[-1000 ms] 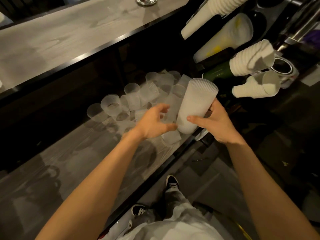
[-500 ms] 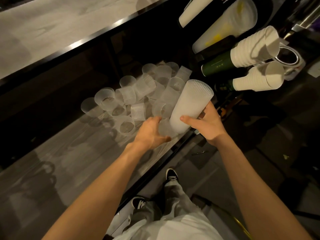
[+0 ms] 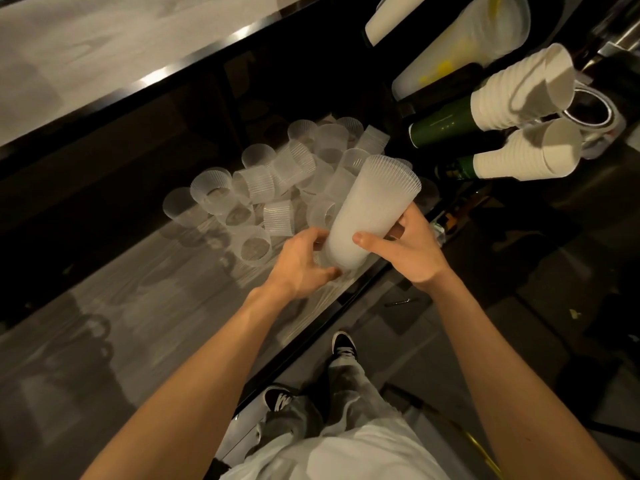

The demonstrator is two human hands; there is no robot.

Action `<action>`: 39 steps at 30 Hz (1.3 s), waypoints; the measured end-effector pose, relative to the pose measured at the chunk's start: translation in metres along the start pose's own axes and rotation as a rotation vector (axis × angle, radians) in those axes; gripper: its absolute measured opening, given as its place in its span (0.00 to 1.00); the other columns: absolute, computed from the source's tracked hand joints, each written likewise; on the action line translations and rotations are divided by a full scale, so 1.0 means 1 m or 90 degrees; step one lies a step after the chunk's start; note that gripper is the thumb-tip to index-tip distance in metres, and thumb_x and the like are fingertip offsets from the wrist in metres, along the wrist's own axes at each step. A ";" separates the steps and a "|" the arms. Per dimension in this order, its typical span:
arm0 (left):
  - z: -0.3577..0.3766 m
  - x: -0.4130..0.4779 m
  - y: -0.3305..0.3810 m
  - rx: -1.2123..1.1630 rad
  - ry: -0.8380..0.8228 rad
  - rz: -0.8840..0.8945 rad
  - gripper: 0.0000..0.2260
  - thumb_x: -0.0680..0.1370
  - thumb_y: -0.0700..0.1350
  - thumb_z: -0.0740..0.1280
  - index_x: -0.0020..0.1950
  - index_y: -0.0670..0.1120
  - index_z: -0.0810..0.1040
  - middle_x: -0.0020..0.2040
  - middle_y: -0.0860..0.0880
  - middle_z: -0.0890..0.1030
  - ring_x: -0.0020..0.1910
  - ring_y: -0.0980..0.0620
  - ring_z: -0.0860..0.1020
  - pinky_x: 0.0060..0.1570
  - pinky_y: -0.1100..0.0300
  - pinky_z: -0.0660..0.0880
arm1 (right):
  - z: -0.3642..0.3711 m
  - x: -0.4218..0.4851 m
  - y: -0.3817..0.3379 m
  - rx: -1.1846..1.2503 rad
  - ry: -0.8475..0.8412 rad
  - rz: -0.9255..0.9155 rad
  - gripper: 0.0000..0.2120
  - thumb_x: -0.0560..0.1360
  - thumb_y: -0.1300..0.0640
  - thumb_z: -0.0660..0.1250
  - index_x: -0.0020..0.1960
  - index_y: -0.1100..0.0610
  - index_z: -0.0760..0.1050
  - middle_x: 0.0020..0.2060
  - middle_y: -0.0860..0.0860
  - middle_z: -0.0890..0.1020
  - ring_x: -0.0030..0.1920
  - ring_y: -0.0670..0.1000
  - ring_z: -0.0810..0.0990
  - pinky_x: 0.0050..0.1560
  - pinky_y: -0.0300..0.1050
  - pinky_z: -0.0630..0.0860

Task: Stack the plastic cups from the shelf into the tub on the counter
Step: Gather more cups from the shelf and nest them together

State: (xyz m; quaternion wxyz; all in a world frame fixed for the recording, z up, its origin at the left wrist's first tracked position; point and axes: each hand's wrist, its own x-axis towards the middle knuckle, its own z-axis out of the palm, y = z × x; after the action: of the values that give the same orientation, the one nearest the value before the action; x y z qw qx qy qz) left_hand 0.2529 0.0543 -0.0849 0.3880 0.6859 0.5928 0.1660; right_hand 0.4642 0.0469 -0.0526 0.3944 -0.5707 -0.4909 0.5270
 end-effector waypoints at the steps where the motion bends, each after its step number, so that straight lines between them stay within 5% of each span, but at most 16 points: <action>1: 0.001 0.000 -0.001 -0.004 -0.002 0.004 0.32 0.68 0.47 0.83 0.68 0.45 0.75 0.63 0.48 0.80 0.62 0.50 0.79 0.64 0.52 0.77 | 0.000 0.000 0.000 -0.013 -0.002 0.000 0.39 0.68 0.59 0.82 0.74 0.50 0.68 0.64 0.48 0.80 0.64 0.47 0.81 0.61 0.52 0.82; 4: 0.003 -0.002 -0.005 -0.014 -0.013 0.014 0.32 0.68 0.48 0.82 0.69 0.46 0.75 0.64 0.50 0.80 0.61 0.53 0.78 0.61 0.58 0.75 | 0.000 -0.001 0.001 -0.032 -0.002 -0.002 0.39 0.68 0.58 0.83 0.73 0.49 0.68 0.64 0.47 0.80 0.64 0.47 0.81 0.62 0.54 0.82; 12: 0.010 -0.006 -0.022 -0.030 -0.024 0.006 0.31 0.70 0.53 0.80 0.70 0.48 0.75 0.64 0.51 0.81 0.63 0.54 0.77 0.63 0.55 0.73 | 0.014 0.002 0.015 -0.083 -0.008 0.035 0.52 0.54 0.38 0.86 0.73 0.44 0.67 0.65 0.44 0.79 0.67 0.50 0.78 0.60 0.57 0.82; 21: 0.020 0.000 -0.034 0.002 -0.063 -0.037 0.27 0.71 0.49 0.79 0.68 0.46 0.77 0.61 0.49 0.78 0.57 0.52 0.78 0.57 0.56 0.77 | 0.029 -0.007 0.043 -0.183 -0.036 0.045 0.46 0.61 0.46 0.82 0.74 0.46 0.65 0.65 0.44 0.77 0.67 0.46 0.76 0.68 0.55 0.77; 26: 0.010 -0.002 -0.033 -0.029 -0.126 -0.073 0.21 0.75 0.39 0.69 0.69 0.45 0.77 0.59 0.49 0.83 0.57 0.50 0.81 0.57 0.54 0.80 | 0.032 -0.003 0.045 -0.192 -0.076 0.051 0.45 0.61 0.47 0.82 0.72 0.39 0.64 0.63 0.39 0.77 0.66 0.45 0.77 0.67 0.57 0.77; 35: -0.078 -0.006 -0.040 -0.074 0.108 -0.108 0.12 0.76 0.37 0.60 0.53 0.47 0.81 0.42 0.48 0.86 0.39 0.51 0.85 0.46 0.50 0.83 | 0.077 0.047 -0.019 -0.179 -0.177 -0.042 0.41 0.65 0.50 0.84 0.72 0.43 0.67 0.64 0.42 0.79 0.66 0.44 0.78 0.65 0.53 0.80; 39: -0.106 -0.017 -0.054 -0.092 0.190 -0.133 0.14 0.78 0.38 0.63 0.62 0.46 0.80 0.50 0.49 0.85 0.45 0.52 0.85 0.50 0.51 0.83 | 0.121 0.064 -0.041 -0.209 -0.199 -0.114 0.37 0.68 0.57 0.82 0.68 0.39 0.67 0.64 0.41 0.77 0.66 0.43 0.76 0.65 0.49 0.79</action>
State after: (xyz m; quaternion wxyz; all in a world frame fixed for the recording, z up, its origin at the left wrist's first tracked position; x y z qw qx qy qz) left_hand 0.1395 0.0738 -0.0521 0.3589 0.5586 0.6986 0.2666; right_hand 0.3360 0.1098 -0.0434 0.2609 -0.4930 -0.6738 0.4846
